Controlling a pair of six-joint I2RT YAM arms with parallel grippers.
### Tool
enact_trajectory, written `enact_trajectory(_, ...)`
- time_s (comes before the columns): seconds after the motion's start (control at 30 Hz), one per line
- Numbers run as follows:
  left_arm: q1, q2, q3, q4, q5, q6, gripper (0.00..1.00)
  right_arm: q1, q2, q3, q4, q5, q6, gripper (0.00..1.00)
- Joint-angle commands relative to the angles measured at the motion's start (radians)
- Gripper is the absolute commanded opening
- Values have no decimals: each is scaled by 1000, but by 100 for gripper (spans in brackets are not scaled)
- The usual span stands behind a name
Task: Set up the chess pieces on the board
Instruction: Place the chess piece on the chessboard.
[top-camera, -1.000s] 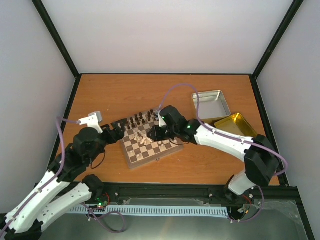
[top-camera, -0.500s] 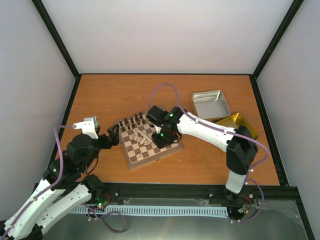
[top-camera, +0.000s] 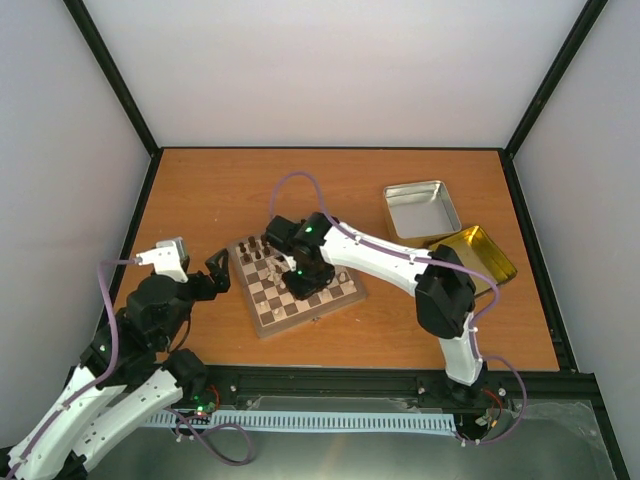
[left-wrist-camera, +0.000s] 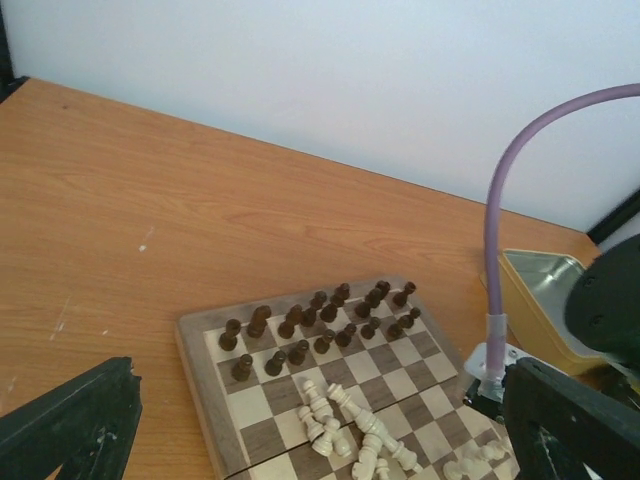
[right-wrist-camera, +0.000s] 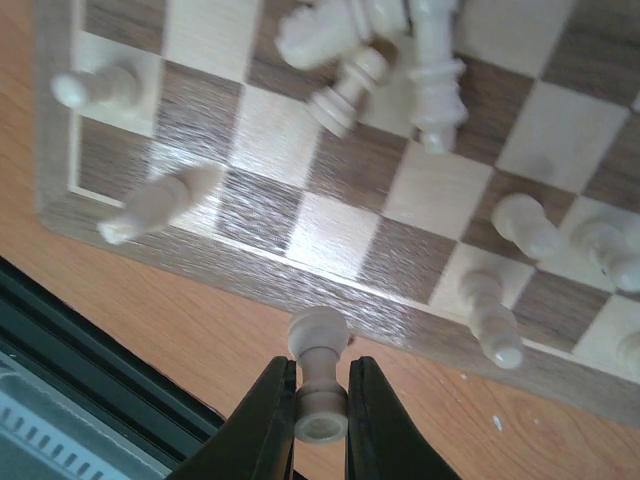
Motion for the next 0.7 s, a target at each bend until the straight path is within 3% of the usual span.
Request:
enact_trajectory(0.0,0,-8,29,-77,-109,-77,100,60,57,129,-39,-22,-33,5)
enact_trajectory(0.2,0,-27,57,-174,-218,-189,99,124,156,304,-89,-38,-50,6)
enact_trajectory(0.4,0,-64,100,-311,-325,-347,92,148,247,427,-123,-51,-38,7)
enact_trajectory(0.67,0,-129,99,-328,-341,-379,90,174,334,524,-164,-4,-21,8)
